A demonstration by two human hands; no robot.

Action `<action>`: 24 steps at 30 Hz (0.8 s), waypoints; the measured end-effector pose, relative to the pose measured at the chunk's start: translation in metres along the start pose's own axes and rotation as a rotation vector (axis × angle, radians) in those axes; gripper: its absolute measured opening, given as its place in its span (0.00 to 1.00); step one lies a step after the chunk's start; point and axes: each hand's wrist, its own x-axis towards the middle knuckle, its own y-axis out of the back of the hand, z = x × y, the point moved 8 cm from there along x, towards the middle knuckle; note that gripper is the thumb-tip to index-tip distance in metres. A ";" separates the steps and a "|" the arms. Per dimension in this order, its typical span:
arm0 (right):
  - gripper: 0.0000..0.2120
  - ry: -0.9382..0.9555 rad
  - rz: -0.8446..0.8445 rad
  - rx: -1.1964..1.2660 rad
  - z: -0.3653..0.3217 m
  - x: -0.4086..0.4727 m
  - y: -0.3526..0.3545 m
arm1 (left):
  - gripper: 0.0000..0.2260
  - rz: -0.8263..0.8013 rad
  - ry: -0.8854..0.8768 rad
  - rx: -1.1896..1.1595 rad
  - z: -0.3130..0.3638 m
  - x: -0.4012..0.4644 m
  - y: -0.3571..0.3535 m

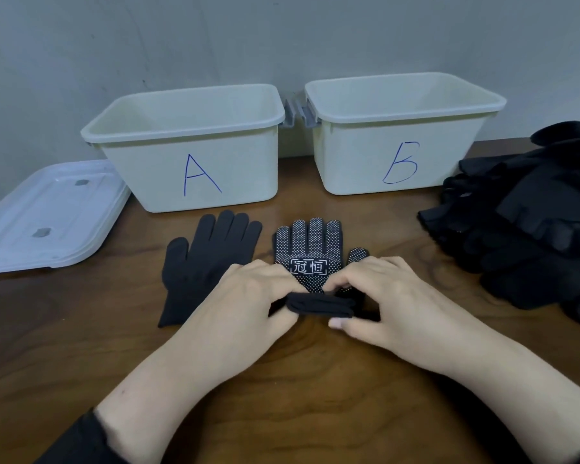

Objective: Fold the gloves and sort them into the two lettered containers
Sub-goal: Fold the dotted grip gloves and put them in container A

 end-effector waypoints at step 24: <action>0.21 -0.014 0.005 -0.129 0.017 0.013 -0.007 | 0.17 -0.005 0.037 0.229 -0.007 0.011 -0.004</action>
